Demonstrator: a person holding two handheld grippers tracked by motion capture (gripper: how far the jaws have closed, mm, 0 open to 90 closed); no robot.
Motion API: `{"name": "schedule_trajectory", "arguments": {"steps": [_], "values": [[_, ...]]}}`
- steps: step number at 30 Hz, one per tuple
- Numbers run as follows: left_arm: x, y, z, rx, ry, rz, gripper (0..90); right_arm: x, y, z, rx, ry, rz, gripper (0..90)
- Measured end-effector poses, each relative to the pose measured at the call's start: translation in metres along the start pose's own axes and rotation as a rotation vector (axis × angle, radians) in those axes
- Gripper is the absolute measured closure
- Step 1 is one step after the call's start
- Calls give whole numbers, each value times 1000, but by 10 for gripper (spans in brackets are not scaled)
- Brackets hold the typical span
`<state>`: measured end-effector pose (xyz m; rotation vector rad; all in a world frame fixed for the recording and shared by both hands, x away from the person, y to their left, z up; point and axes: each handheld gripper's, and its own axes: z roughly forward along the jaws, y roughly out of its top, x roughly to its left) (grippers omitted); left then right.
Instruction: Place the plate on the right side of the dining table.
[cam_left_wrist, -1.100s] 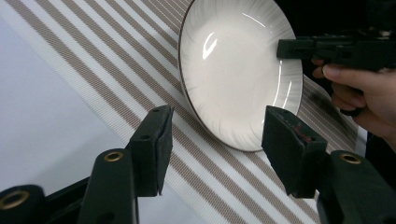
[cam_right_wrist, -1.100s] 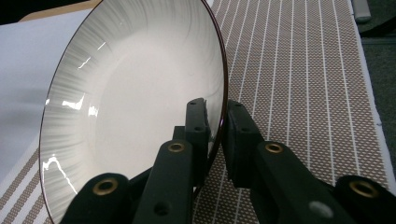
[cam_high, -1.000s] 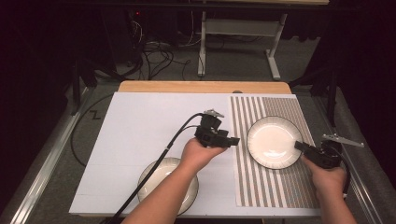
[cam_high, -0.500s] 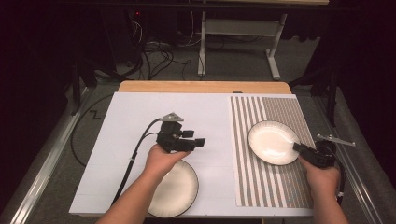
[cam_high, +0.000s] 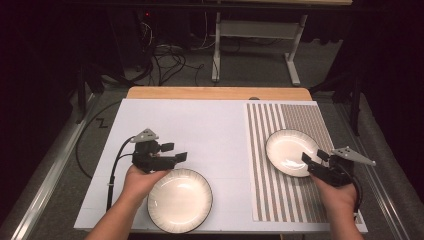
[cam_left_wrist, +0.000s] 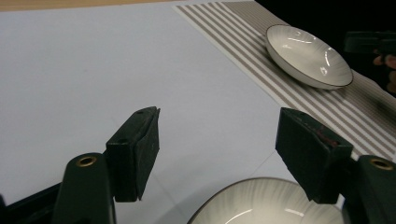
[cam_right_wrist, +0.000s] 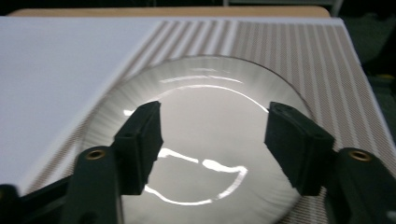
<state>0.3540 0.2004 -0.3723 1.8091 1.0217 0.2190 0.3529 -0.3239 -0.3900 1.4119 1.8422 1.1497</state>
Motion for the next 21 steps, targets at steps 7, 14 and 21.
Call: {"name": "schedule_trajectory", "arguments": {"steps": [7, 14, 21], "values": [[17, -22, -36, -47, 67, 9, 280, 49, 4, -11, -95, 129, -74, 196], [34, -48, -59, -72, 146, 15, 153, 82, -3, -17, -151, 217, -147, 12], [36, -54, -70, -113, 165, 18, 70, 87, -10, -22, -161, 207, -176, 10]]}}
